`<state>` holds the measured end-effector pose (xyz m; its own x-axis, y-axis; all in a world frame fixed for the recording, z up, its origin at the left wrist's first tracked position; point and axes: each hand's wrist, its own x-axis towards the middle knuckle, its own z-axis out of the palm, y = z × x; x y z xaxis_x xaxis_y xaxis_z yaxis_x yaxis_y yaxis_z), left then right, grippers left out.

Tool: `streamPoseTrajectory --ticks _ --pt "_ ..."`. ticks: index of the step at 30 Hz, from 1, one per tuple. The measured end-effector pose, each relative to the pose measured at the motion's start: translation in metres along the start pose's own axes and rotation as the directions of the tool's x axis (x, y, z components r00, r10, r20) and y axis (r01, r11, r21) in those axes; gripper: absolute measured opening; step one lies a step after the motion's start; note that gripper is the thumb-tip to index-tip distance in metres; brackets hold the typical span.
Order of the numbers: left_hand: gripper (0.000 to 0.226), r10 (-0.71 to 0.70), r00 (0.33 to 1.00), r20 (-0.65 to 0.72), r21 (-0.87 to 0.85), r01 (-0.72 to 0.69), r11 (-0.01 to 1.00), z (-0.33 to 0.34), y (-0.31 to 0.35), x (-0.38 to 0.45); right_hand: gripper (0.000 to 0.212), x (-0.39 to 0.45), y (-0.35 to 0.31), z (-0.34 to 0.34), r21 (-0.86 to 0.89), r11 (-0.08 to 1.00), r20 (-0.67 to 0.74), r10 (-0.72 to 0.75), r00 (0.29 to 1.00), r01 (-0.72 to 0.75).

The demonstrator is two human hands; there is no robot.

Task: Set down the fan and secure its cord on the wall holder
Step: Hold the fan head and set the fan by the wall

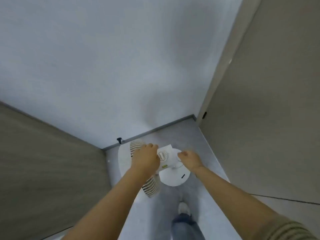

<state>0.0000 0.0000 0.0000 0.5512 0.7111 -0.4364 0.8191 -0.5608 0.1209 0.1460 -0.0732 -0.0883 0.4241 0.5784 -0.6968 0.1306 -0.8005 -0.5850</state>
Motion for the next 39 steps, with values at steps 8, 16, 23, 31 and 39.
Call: streamPoseTrajectory --ticks 8,16,23,31,39 --pt "0.042 -0.117 0.992 -0.052 -0.023 0.116 0.993 0.021 -0.026 0.012 0.074 0.037 -0.019 0.027 0.483 0.688 0.408 0.371 0.834 -0.542" --pt "0.054 -0.29 0.957 0.027 -0.129 0.291 0.948 0.027 -0.034 0.007 0.043 0.037 -0.013 0.043 0.49 0.665 0.409 0.396 0.822 -0.564" --pt "0.095 -0.543 0.82 0.179 -0.295 0.571 0.766 0.06 -0.046 -0.013 0.032 0.009 0.024 0.052 0.46 0.628 0.487 0.412 0.77 -0.628" --pt "0.103 -0.639 0.743 0.2 -0.191 0.669 0.718 0.081 -0.064 -0.043 0.034 -0.006 0.052 0.083 0.422 0.566 0.558 0.454 0.695 -0.708" --pt "0.096 -0.681 0.688 0.25 -0.247 0.726 0.642 0.108 -0.086 -0.084 0.027 -0.027 0.067 0.11 0.305 0.561 0.6 0.514 0.613 -0.77"
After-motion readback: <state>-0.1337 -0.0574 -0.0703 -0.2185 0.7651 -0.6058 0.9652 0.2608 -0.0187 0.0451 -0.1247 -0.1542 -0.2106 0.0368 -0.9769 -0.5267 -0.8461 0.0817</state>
